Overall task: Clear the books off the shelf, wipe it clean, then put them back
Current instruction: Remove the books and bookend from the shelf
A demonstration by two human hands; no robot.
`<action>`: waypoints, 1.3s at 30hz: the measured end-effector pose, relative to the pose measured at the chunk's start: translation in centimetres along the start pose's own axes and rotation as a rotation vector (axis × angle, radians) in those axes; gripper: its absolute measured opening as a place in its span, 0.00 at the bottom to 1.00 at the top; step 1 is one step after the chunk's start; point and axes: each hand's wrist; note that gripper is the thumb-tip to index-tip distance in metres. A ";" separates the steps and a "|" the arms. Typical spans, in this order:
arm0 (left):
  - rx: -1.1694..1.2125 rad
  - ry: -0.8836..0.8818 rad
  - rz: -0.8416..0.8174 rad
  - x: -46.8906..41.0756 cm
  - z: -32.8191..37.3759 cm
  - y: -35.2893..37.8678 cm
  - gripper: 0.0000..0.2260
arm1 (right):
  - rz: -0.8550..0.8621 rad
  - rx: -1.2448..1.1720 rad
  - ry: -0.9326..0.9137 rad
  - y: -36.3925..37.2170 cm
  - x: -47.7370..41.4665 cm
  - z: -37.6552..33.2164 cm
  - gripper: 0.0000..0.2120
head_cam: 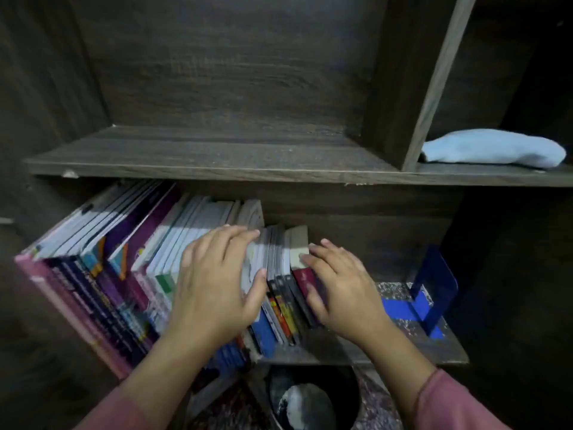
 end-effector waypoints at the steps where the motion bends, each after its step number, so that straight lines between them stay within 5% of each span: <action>1: -0.042 0.000 -0.034 0.2 0.1 0.0 0.24 | -0.046 -0.001 0.002 0.4 0.1 -0.1 0.23; 11: -0.356 -0.008 -0.195 2.1 -0.2 2.3 0.32 | -0.516 0.056 0.045 2.1 -0.8 -1.5 0.39; 25: -0.516 -0.011 -0.253 2.3 -0.1 2.6 0.33 | -0.519 0.163 0.151 0.7 0.8 0.1 0.42; 39: -0.482 -0.019 -0.214 2.2 -0.6 3.1 0.34 | -0.590 0.821 -0.394 1.2 -1.8 3.1 0.31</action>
Point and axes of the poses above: each hand's wrist, its own x-axis away from the middle knuckle, its own y-axis out of the palm, z = x × y, and after that the axes turned 2 degrees about -y, right-handed
